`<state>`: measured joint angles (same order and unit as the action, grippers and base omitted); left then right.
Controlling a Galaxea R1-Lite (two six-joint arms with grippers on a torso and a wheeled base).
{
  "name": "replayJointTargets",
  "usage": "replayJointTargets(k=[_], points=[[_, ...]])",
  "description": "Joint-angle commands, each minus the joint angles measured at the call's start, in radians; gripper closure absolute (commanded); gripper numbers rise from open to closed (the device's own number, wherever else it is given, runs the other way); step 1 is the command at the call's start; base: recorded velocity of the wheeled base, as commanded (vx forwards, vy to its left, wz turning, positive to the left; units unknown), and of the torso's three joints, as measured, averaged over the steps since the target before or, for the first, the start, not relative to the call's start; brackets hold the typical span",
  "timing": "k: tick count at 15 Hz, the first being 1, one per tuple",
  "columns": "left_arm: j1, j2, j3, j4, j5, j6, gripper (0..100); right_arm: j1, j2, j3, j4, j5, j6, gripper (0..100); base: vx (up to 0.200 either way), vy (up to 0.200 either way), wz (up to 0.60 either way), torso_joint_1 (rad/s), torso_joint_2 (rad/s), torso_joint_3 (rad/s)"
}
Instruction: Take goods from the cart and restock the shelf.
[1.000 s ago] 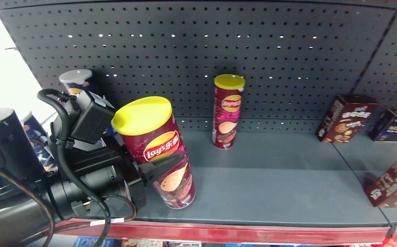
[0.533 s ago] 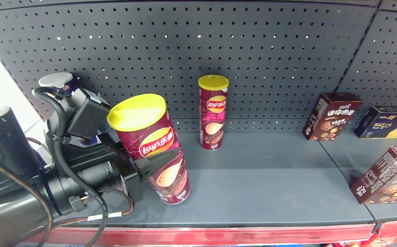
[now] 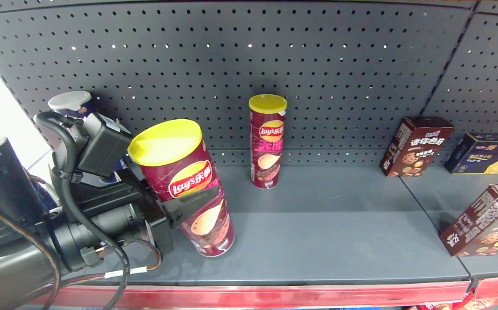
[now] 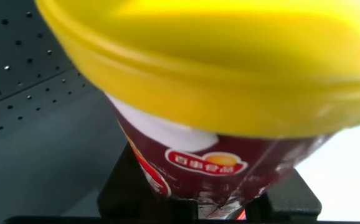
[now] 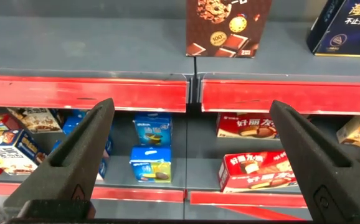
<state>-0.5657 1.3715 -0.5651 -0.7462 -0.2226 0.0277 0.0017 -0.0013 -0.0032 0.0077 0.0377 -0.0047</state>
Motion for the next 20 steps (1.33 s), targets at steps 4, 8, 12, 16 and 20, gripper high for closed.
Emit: replayJointTargets(k=[4,8,12,16,20], points=[[0.049,0.029,-0.025,-0.007,-0.015,0.001,100,0.020,0.265,-0.278,0.008,0.090,-0.049,0,0.000,0.000,0.00,0.000,0.00,0.000],[0.050,0.047,-0.036,-0.024,-0.015,0.000,100,0.060,0.319,-0.359,0.008,0.149,-0.046,0,0.000,0.000,0.00,0.000,0.00,0.000],[0.063,0.047,-0.025,-0.025,-0.015,0.001,100,0.142,0.578,-0.544,0.011,0.220,-0.044,0,0.000,0.000,0.00,0.000,0.00,0.000],[0.081,0.046,-0.022,-0.025,-0.014,0.001,100,0.311,0.827,-0.653,-0.092,0.215,-0.060,0,0.000,0.000,0.00,0.000,0.00,0.000],[0.089,0.046,-0.019,-0.027,-0.015,0.000,100,0.383,1.011,-0.638,-0.270,0.306,-0.117,0,0.000,0.000,0.00,0.000,0.00,0.000]])
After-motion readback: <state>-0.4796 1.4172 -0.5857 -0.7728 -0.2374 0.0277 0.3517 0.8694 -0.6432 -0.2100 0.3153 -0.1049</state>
